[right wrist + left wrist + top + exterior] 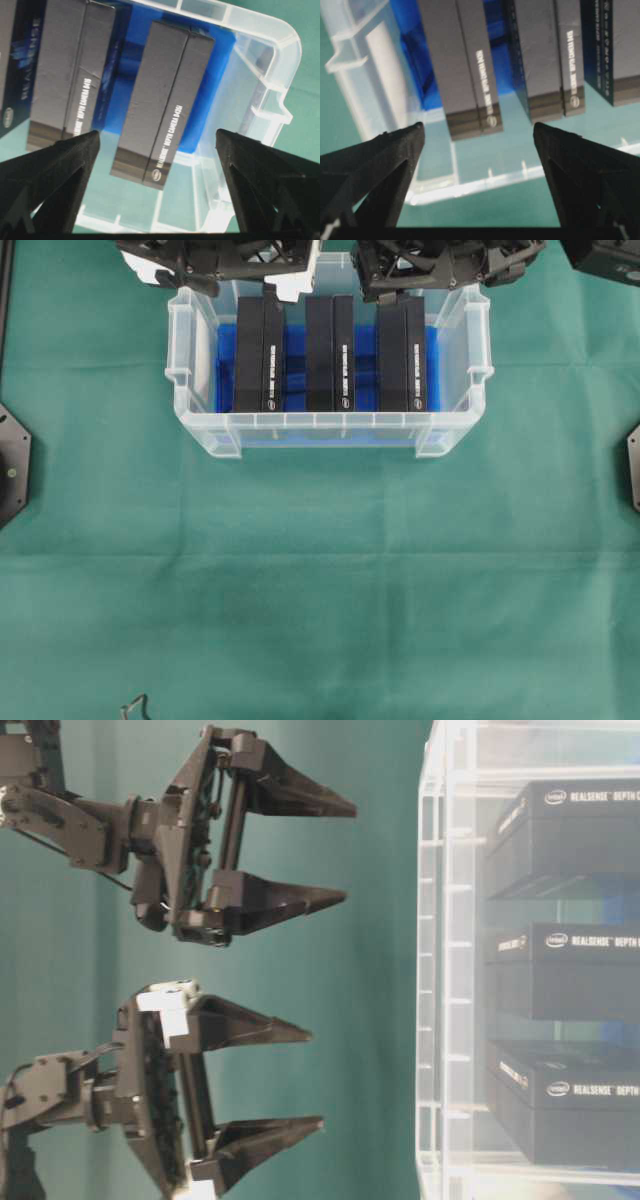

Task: Take the box out of the case with both arms.
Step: 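Lower left gripper onto left box and right gripper onto right box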

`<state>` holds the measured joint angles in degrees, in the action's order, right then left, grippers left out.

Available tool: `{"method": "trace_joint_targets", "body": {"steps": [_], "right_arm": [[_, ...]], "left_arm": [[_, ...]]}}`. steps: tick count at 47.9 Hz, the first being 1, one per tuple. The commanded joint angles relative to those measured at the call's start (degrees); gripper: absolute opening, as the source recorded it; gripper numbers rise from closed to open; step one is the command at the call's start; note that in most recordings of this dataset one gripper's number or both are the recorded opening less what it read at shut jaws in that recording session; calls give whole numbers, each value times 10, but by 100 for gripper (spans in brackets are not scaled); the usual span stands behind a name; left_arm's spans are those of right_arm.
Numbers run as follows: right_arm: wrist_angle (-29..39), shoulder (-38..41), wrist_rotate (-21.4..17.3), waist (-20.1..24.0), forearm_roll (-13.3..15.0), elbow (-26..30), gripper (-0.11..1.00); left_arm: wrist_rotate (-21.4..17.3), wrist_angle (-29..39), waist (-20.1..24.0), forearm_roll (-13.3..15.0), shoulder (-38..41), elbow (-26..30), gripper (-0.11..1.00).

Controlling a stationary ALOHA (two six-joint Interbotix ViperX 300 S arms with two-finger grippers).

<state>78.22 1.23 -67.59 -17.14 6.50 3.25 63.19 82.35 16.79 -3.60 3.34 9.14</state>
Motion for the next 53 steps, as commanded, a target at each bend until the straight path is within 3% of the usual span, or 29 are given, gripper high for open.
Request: {"method": "trace_joint_targets", "body": {"steps": [1,36,53], "right_arm": [[-9,-6,-3,3,3,-3,95],[-132,8,-28,4,9,-103,95],[-163,29,-28,10,7,-127,95]], "left_arm": [[0,-20,-2,-4,-13,-11,86],[18,-149,1,-5,-10,-150,85],[25,-186,1,-5,12,-172,85]]}}
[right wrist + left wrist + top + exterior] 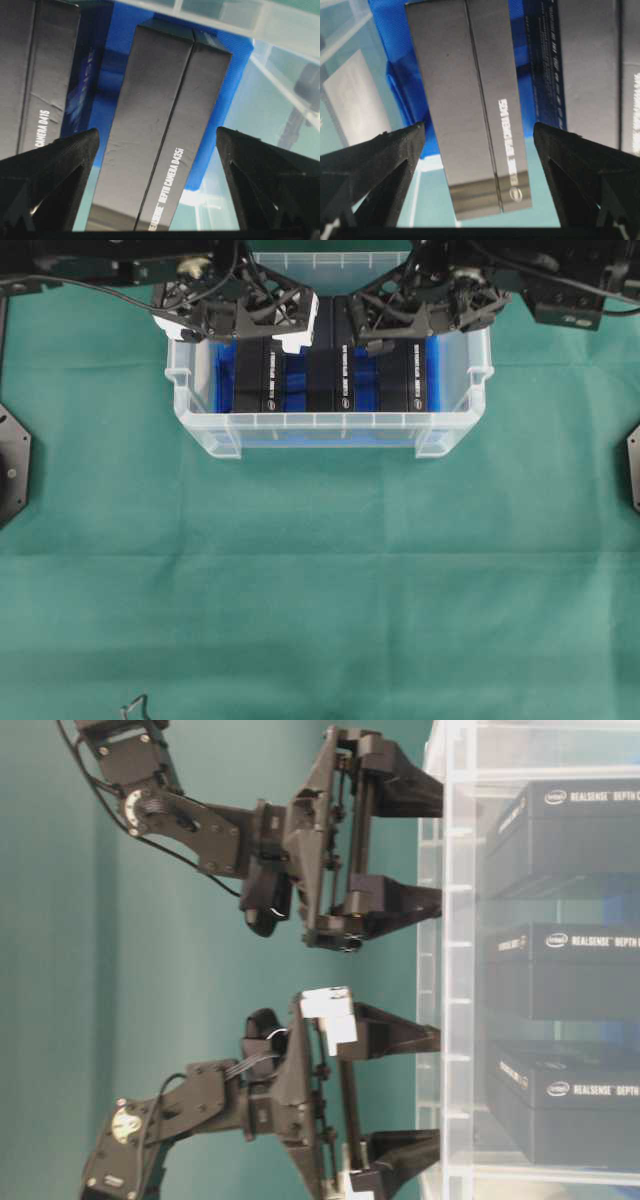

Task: Take the box out of the case with both arms.
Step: 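Lower left gripper onto left box and right gripper onto right box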

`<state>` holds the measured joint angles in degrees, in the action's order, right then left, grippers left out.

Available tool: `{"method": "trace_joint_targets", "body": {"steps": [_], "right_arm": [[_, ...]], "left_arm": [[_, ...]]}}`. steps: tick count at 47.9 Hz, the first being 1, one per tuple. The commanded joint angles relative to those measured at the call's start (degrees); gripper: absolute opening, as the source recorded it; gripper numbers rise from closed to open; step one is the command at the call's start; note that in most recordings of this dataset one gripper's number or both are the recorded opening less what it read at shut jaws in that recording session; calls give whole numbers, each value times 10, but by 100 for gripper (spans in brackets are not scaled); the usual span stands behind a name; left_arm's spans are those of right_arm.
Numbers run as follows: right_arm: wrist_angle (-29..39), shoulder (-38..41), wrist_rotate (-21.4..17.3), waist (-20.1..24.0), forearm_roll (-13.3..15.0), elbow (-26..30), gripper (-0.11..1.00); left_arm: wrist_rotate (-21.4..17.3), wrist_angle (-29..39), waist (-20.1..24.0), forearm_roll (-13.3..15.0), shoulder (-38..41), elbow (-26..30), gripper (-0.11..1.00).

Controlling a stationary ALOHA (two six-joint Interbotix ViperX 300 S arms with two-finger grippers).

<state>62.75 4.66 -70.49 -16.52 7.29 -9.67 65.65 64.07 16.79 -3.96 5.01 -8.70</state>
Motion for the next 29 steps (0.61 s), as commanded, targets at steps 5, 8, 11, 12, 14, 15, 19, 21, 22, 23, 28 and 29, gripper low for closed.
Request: {"method": "trace_joint_targets", "body": {"steps": [5,8,11,12,14,15,19,21,22,23,28,29], "right_arm": [[-18,1,0,4,-2,-4,95],[-22,4,0,4,-2,-10,95],[-25,5,-4,6,-3,-15,95],[-25,5,-5,7,-3,-16,95],[-28,5,-8,7,-3,-19,95],[-29,5,-10,7,-3,-20,95],[-34,5,-12,7,-3,-25,95],[-37,5,-12,7,-3,-26,95],[-37,5,-12,7,-3,-27,95],[-37,5,-12,7,-3,-27,95],[-37,4,-13,7,-3,-29,95],[-37,5,-12,7,-3,-29,95]], "left_arm": [[-1,-6,1,-2,6,4,85],[-1,-11,1,-2,11,2,85],[-1,-18,1,-2,11,-2,85],[-1,-20,1,-2,11,-3,85],[0,-25,2,-2,11,-6,85],[0,-26,2,-3,11,-8,85],[0,-33,3,-2,11,-18,85],[0,-33,4,-2,11,-23,85],[0,-33,4,-2,11,-25,85],[0,-33,4,-2,11,-27,85],[0,-33,4,-2,11,-33,85],[0,-33,4,-2,11,-33,85]]}}
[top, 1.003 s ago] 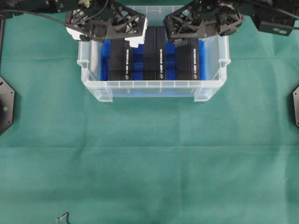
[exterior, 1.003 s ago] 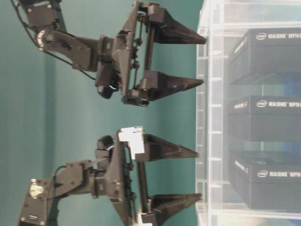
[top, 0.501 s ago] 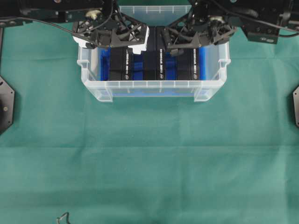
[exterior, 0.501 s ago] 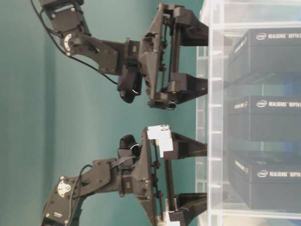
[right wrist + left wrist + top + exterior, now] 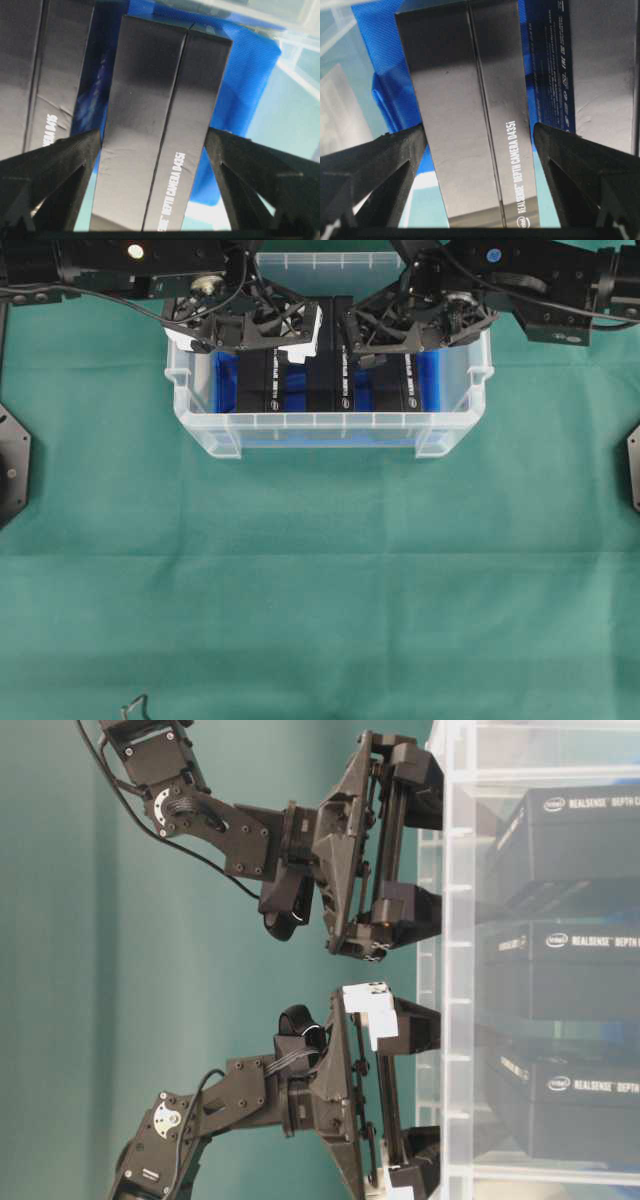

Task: Take the box out of the case with both arms.
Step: 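Lower left gripper onto left box and right gripper onto right box, then close both grippers on the left and right black boxes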

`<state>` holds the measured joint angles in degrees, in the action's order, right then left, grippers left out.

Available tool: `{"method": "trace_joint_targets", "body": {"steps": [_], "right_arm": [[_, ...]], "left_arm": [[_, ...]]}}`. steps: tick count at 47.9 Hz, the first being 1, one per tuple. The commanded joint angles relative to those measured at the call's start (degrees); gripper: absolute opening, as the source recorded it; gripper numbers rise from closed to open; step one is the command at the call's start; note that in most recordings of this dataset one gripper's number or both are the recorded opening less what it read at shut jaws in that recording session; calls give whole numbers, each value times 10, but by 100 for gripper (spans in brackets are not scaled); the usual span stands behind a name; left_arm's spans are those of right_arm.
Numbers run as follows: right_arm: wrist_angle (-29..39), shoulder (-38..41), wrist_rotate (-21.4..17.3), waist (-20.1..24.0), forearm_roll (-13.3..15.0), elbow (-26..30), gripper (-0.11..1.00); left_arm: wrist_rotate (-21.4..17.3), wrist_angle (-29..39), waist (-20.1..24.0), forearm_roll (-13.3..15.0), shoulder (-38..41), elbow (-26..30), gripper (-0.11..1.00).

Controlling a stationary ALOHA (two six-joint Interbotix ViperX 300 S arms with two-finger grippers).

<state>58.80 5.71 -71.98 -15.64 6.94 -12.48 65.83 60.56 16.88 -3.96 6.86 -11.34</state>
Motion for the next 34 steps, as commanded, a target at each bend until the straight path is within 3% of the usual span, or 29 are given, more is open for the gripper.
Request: {"method": "trace_joint_targets", "body": {"steps": [1,34], "right_arm": [[3,-6,2,-2,1,-1,95],[16,-6,1,-2,-5,-1,95]], "left_arm": [[-2,3,3,-2,-7,-8,85],[-9,8,-1,1,-7,-9,85]]}}
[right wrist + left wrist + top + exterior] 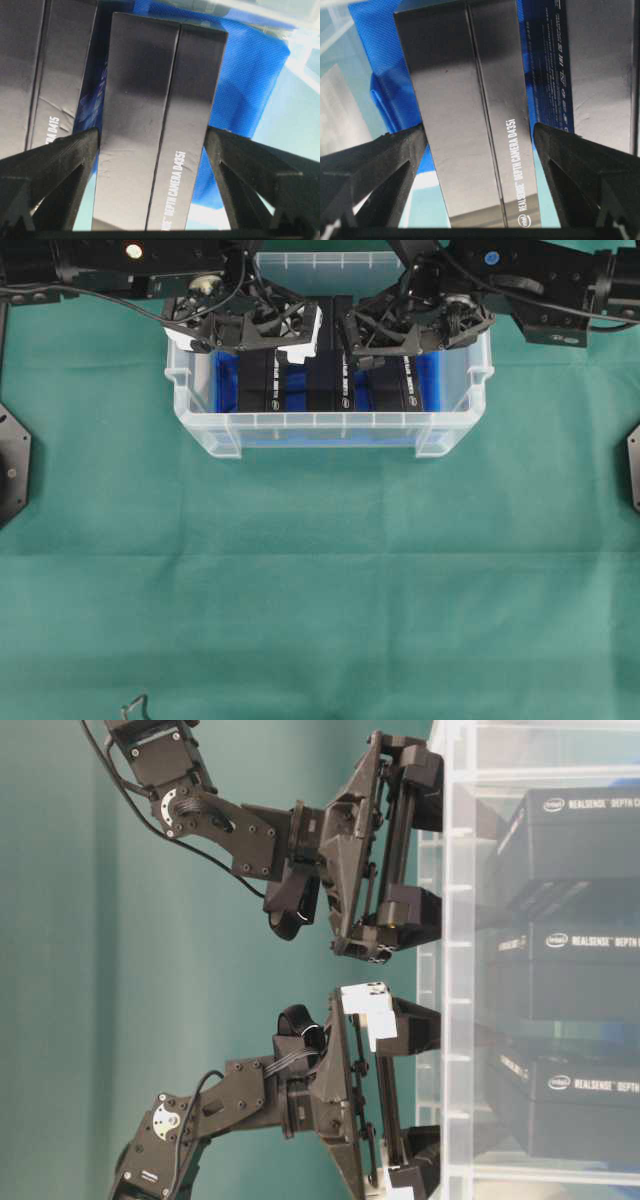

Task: Take the box out of the case with both arms.
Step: 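Close both grippers on the left and right black boxes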

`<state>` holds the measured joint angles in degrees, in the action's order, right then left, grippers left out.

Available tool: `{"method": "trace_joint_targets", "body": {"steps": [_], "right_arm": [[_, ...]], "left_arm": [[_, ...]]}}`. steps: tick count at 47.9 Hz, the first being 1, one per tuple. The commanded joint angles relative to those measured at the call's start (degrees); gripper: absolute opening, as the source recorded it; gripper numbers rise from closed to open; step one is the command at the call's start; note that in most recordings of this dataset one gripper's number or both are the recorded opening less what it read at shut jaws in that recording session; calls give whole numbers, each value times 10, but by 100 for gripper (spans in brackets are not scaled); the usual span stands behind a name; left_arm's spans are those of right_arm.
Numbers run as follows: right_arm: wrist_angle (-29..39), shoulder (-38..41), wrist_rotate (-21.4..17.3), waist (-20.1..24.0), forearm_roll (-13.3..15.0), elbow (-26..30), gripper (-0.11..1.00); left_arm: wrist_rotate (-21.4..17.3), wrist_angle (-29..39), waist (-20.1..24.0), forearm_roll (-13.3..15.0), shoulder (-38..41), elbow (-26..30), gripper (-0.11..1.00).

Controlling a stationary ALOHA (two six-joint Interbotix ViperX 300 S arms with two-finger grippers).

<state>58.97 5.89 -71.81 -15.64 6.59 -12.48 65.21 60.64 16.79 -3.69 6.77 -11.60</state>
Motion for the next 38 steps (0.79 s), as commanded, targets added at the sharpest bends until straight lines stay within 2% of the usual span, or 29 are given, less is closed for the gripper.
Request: {"method": "trace_joint_targets", "body": {"steps": [1,6,9,12,15,38], "right_arm": [[15,-7,-1,-2,-2,-1,95],[23,-7,0,-2,-3,-1,94],[36,-7,-1,-2,-3,-1,90],[44,-8,-2,-2,-3,-1,79],[47,-8,-8,-2,-3,-1,66],[40,-8,-32,1,-1,0,65]], "left_arm": [[-3,7,0,-2,-6,-6,85],[-3,16,-2,-2,-6,-5,82],[-3,17,-4,-2,-7,-6,73],[-2,15,-5,-2,-8,-7,64],[1,14,-6,-2,-9,-6,64],[17,9,-6,-2,-11,-4,64]]}}
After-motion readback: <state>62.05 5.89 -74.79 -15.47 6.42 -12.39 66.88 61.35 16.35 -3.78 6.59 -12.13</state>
